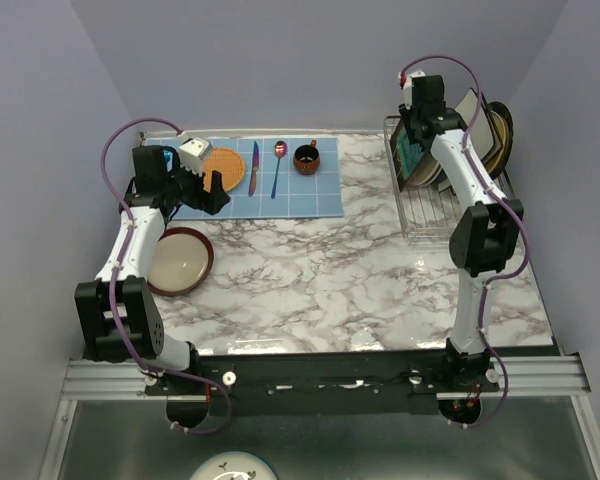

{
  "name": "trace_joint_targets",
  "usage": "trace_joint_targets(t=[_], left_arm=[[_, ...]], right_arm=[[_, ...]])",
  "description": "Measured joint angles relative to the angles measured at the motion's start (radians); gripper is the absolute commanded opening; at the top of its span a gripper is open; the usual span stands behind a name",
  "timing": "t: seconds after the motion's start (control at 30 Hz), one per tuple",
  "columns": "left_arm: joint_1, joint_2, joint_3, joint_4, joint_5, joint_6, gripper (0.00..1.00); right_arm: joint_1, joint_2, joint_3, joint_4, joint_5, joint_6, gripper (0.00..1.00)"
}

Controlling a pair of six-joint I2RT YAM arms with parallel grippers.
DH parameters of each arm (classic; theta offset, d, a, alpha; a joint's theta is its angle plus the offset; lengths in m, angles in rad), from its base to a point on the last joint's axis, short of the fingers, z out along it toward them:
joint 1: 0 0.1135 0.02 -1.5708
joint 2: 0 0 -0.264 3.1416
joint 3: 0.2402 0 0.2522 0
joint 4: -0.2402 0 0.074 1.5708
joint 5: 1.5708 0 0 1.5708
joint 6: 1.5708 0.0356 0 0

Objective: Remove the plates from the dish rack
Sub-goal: Unload the plate from the dish rack.

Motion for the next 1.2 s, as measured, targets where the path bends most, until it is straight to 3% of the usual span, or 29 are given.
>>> trace_joint_targets(t=[0.1, 0.3, 0.4, 0.5, 0.53, 0.97, 1.2], left_arm=[[0.0, 0.0, -0.009, -0.001, -0.001, 0.005, 0.94], [0.0, 0.0, -0.015, -0.001, -0.002, 0.009, 0.94], [0.0, 0.0, -0.016, 0.0, -0.003, 0.009, 0.94], [0.0, 0.0, -0.017, 0.0, -0.003, 0.009, 0.94], [0.0, 0.0, -0.018, 0.0, -0.003, 0.01, 0.94], [0.0, 0.0, -0.034, 0.0, -0.003, 0.011, 0.94], [0.0, 0.0, -0.043, 0.005, -0.003, 0.008, 0.94]], right_arm=[[-0.008, 0.002, 0.0, -0.002, -0.006, 0.004, 0.42], [-0.014, 0.01, 0.019, -0.016, -0.017, 0.004, 0.24], [-0.016, 0.014, 0.039, -0.027, -0.021, 0.006, 0.19], [-0.018, 0.024, 0.064, -0.044, -0.028, 0.011, 0.02], [-0.018, 0.025, 0.068, -0.047, -0.031, 0.01, 0.01], [-0.016, 0.026, 0.092, -0.071, -0.045, 0.018, 0.01], [-0.016, 0.026, 0.176, -0.197, -0.051, 0.0, 0.01]])
